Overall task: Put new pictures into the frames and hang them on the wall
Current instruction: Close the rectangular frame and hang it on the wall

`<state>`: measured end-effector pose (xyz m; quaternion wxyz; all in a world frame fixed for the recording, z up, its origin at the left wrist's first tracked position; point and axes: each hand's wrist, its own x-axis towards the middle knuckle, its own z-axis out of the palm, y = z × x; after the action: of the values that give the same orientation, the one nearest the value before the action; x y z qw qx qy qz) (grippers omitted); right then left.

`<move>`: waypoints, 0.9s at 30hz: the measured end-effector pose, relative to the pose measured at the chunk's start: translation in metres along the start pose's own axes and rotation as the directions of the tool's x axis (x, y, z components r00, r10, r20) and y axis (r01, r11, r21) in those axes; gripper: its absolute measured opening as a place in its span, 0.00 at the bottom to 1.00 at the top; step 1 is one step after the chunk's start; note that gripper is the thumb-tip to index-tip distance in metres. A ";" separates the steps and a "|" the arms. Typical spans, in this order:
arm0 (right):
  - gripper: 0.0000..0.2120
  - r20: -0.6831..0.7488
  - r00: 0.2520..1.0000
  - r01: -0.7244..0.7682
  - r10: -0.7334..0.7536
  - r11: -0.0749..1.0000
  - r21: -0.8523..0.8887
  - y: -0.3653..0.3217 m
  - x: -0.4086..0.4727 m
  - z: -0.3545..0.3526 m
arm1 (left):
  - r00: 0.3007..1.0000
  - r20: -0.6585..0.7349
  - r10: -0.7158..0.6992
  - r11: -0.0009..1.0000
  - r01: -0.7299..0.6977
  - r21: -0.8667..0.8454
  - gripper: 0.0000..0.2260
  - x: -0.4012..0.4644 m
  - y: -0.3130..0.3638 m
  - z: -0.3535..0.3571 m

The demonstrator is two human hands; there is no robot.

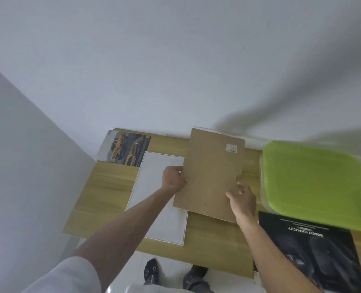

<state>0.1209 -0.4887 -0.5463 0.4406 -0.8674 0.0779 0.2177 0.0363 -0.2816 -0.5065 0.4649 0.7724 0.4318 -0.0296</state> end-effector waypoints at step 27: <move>0.33 0.248 0.954 0.228 -0.168 0.944 -0.238 0.024 -0.116 0.109 | 0.980 0.194 0.041 0.980 -0.078 0.184 0.17 -0.031 -0.172 -0.124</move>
<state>-0.0243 -0.4221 -0.5683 0.3467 -0.8916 -0.0903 0.2769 -0.1463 -0.1758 -0.5416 0.4284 0.8197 0.3574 -0.1300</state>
